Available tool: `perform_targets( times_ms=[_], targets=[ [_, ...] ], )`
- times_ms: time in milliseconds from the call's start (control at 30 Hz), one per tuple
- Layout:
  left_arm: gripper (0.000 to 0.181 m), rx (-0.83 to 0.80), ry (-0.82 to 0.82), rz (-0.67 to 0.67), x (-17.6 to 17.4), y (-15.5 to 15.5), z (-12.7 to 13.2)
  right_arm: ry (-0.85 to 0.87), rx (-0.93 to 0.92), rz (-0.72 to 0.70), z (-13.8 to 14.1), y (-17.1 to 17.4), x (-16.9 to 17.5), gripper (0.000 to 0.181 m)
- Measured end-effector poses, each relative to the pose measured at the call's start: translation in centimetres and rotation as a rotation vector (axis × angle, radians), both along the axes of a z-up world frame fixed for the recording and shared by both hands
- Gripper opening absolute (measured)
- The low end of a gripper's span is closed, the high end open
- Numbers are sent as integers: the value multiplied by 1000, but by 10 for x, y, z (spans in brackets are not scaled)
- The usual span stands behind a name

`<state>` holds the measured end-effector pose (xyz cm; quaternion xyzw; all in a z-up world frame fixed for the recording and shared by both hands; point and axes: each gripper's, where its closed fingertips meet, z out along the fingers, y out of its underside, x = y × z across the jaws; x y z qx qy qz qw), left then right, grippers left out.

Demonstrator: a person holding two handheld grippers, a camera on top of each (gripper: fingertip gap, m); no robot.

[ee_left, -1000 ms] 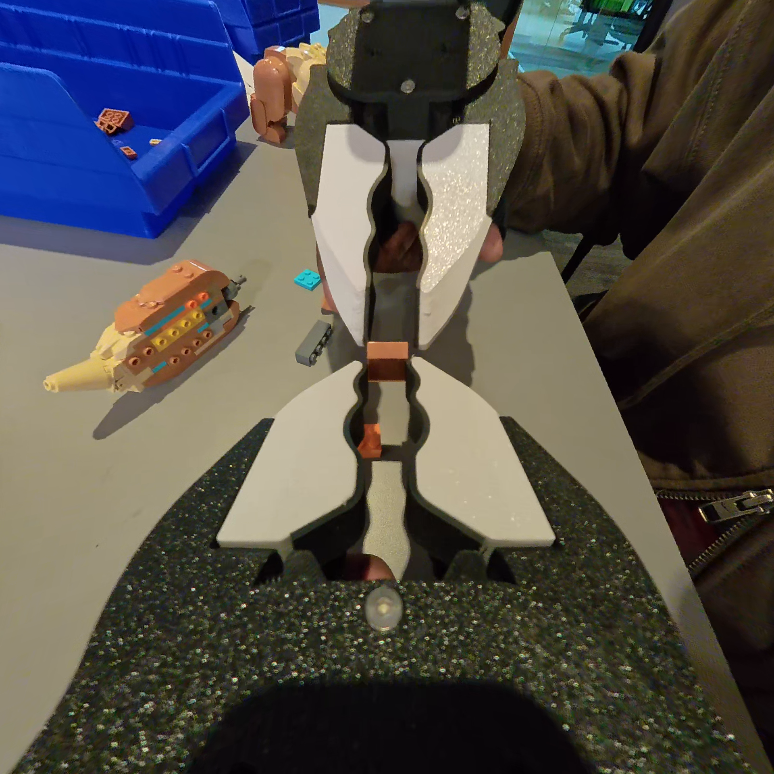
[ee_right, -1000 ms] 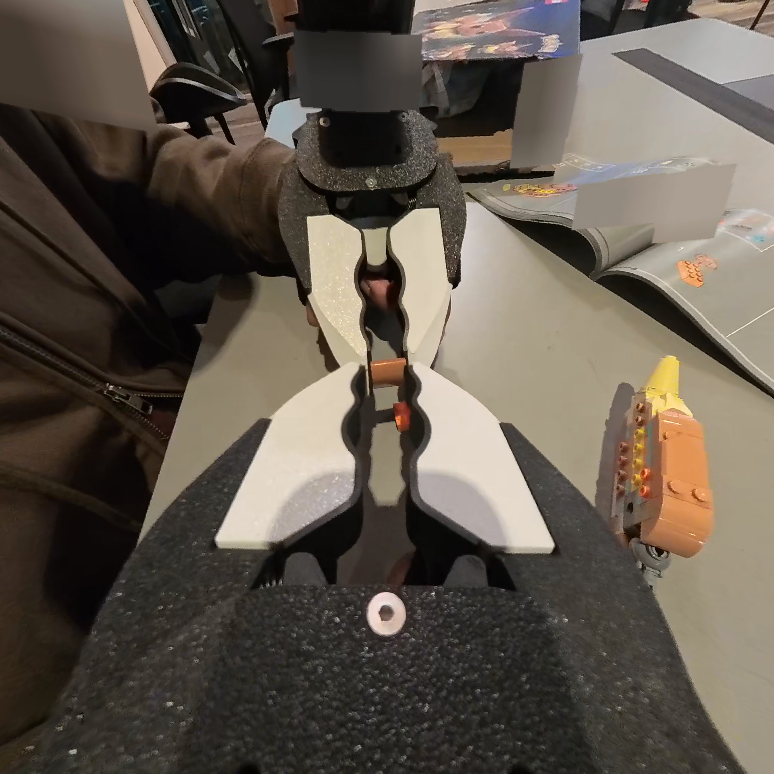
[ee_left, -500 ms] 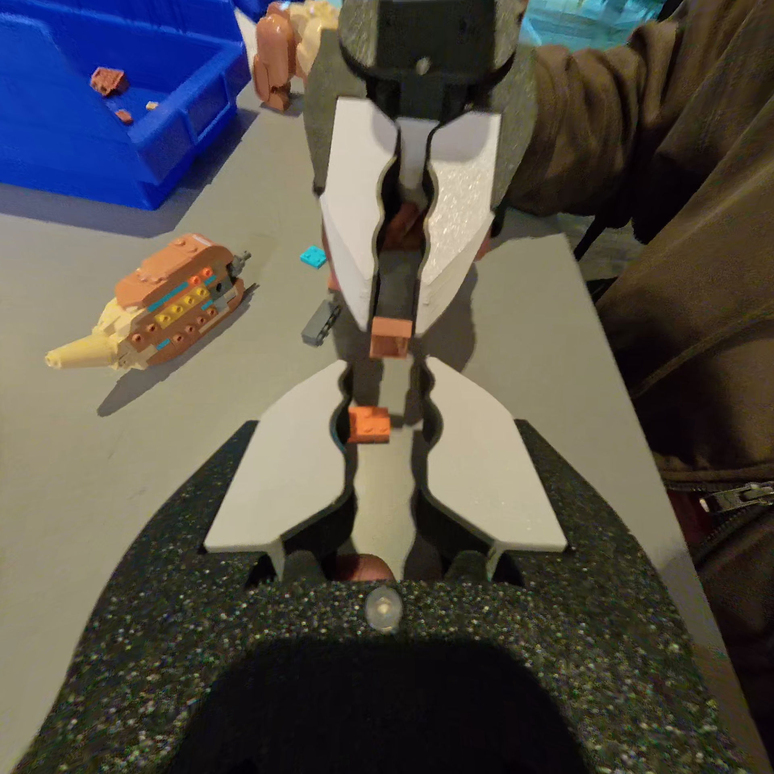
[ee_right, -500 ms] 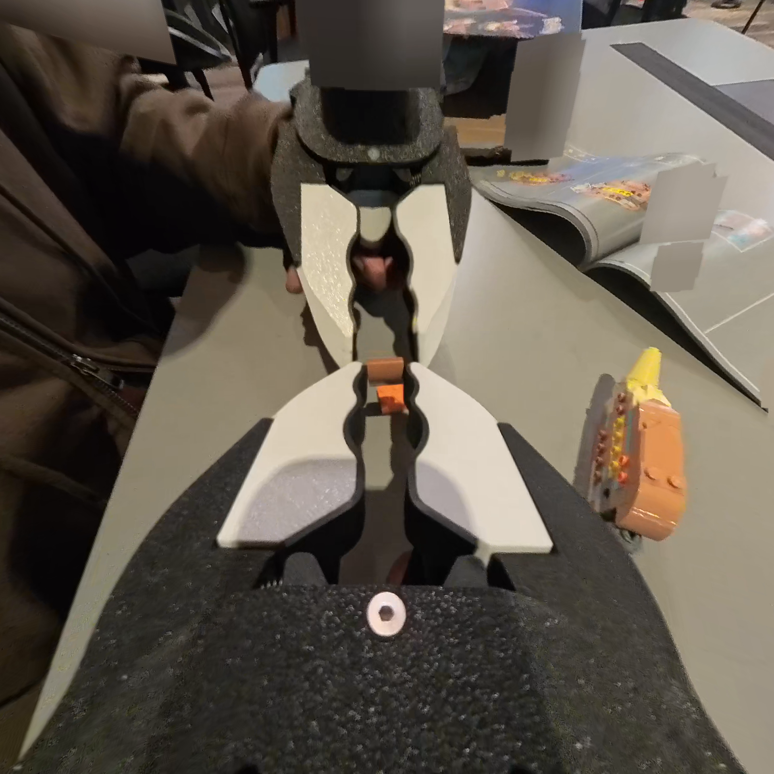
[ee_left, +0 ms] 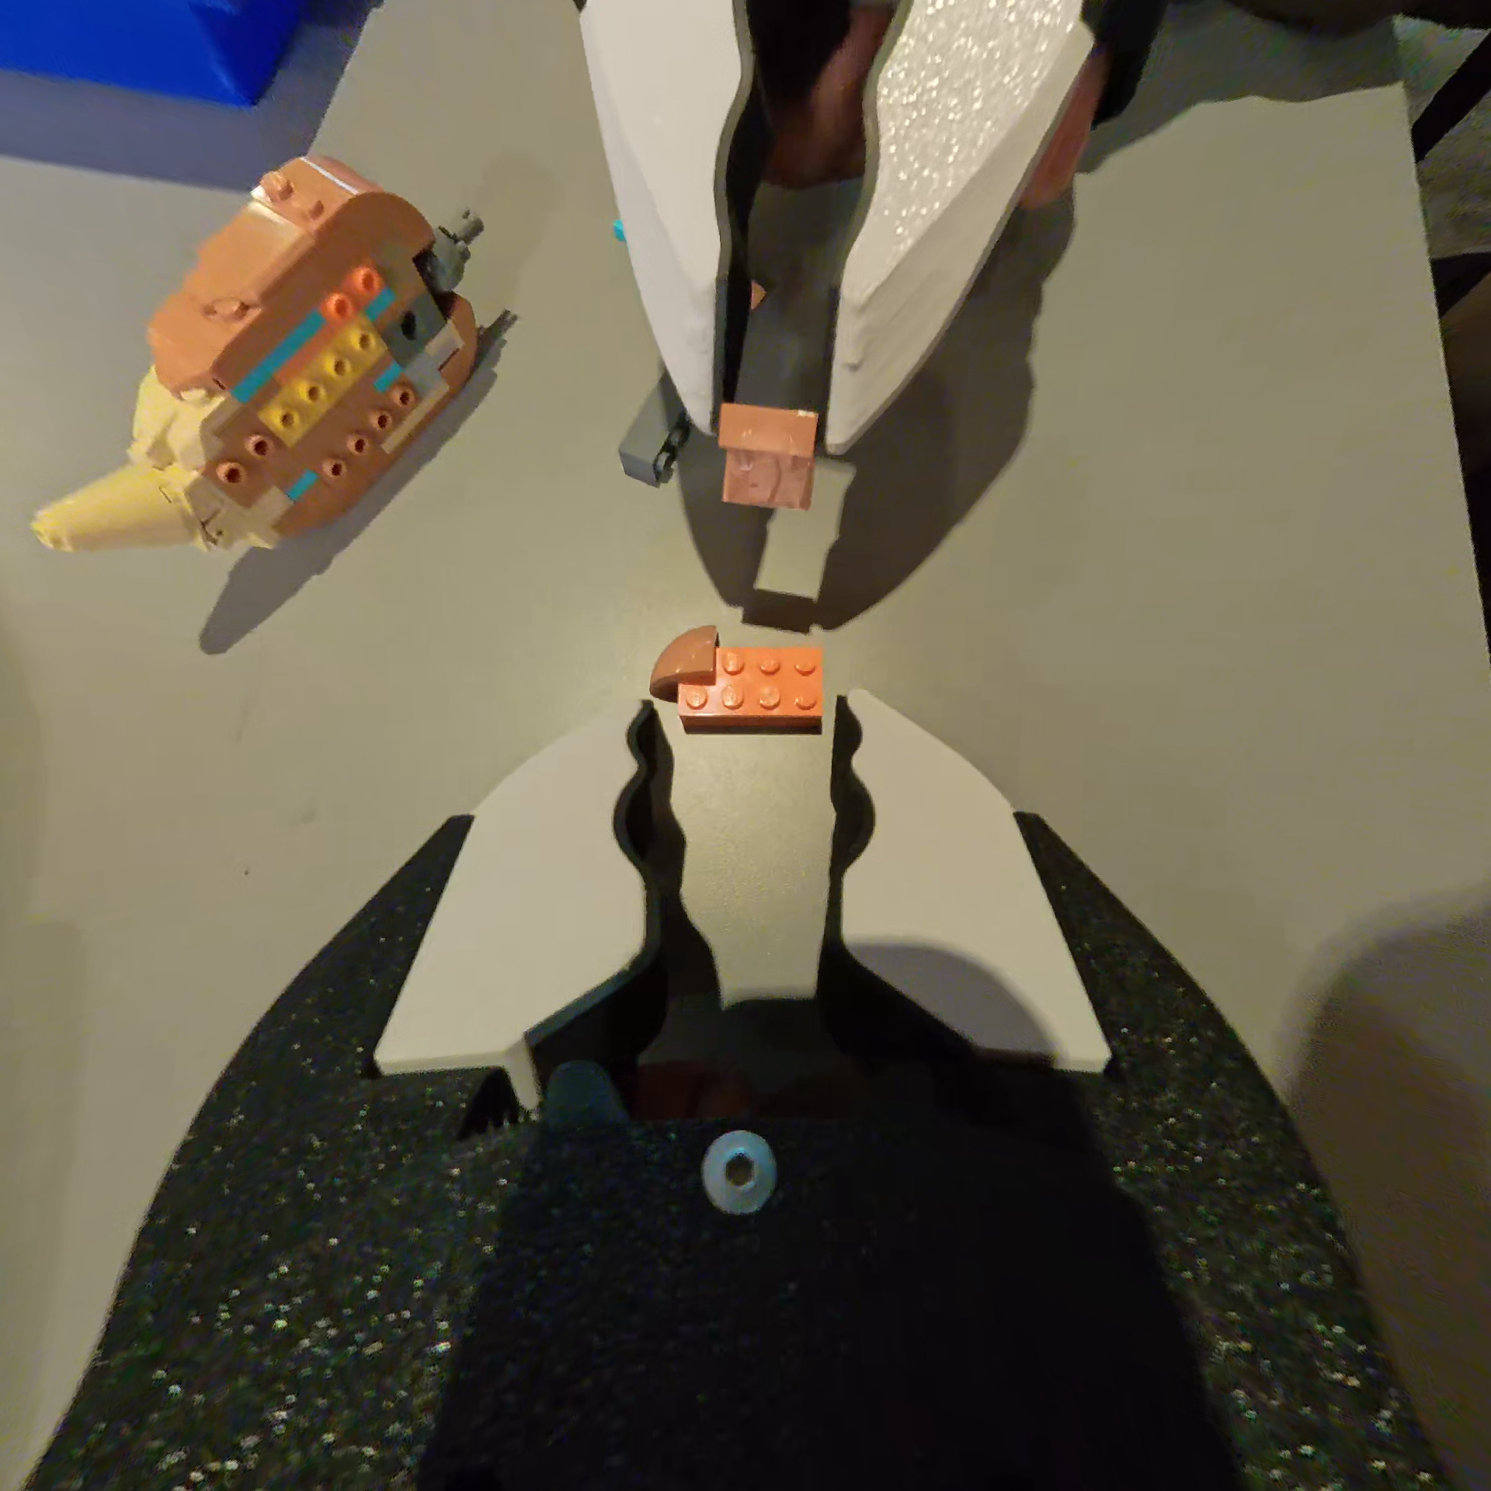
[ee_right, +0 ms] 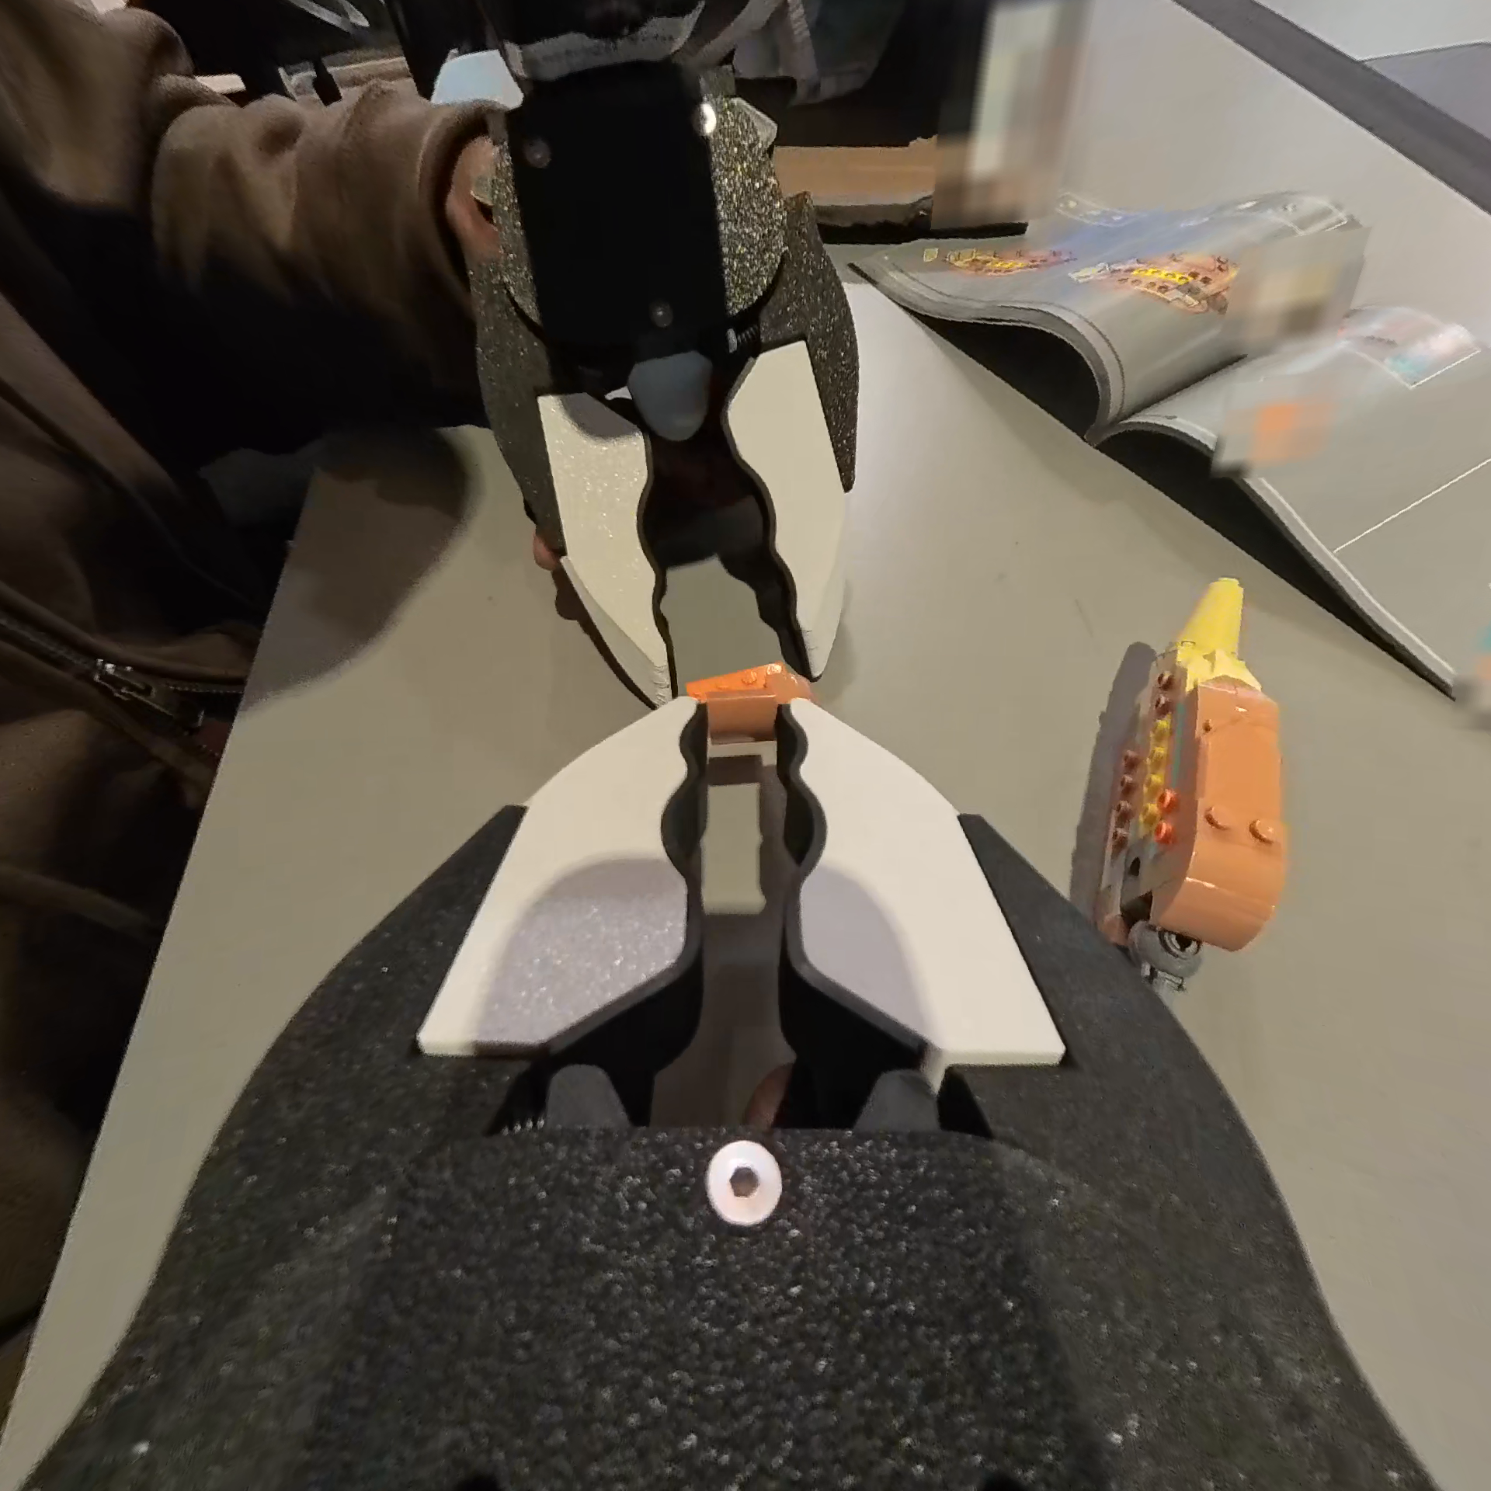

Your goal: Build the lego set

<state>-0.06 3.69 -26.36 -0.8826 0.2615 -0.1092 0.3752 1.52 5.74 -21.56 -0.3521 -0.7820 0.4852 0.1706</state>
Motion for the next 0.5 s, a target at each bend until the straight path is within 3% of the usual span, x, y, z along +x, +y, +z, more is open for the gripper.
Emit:
perform_targets(
  times_ms=[133,500],
  targets=[
    [34,7,-3,-20,3,-1,1,-12,3,1,-4,0,0,16],
    [33,11,-15,-35,7,1,2,-30,129,47,-20,-11,0,16]
  ],
)
